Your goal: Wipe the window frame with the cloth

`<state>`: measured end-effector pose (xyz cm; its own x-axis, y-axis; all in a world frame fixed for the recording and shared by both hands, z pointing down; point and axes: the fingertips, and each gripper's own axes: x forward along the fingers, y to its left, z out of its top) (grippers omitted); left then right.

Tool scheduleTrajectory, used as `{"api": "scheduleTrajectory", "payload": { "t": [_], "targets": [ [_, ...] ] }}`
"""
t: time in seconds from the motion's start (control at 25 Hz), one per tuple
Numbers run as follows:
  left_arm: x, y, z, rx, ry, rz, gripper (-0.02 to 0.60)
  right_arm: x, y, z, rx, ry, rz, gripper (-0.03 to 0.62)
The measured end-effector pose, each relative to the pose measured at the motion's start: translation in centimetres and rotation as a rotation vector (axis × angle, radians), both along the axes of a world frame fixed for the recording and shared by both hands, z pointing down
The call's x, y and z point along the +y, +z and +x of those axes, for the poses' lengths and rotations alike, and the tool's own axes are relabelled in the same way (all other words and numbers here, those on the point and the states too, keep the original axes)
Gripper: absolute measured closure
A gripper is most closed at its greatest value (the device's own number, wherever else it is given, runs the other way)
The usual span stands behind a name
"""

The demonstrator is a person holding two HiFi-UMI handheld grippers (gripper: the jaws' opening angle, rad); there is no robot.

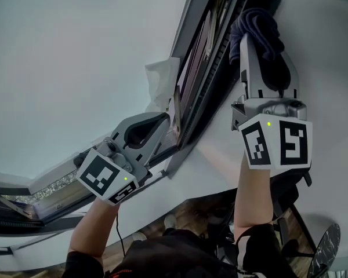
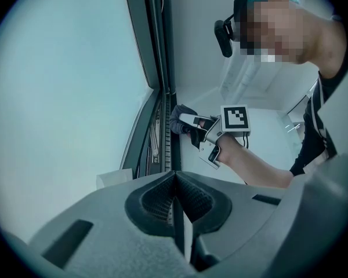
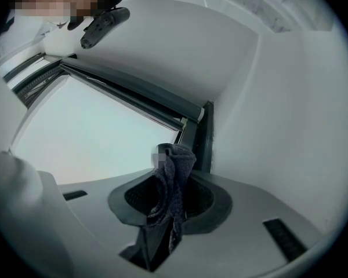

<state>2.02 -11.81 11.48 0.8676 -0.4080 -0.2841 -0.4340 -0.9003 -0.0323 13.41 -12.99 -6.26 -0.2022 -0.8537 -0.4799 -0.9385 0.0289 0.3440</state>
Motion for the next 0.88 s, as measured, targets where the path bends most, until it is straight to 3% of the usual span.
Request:
{"api": "scheduleTrajectory", "payload": {
  "t": [0.88],
  "targets": [
    [0.9,4.8,-0.3,-0.042,0.013,-0.094,0.561,-0.8,7.3,-0.3,-0.036,0.0,-0.119,0.491]
  ]
}}
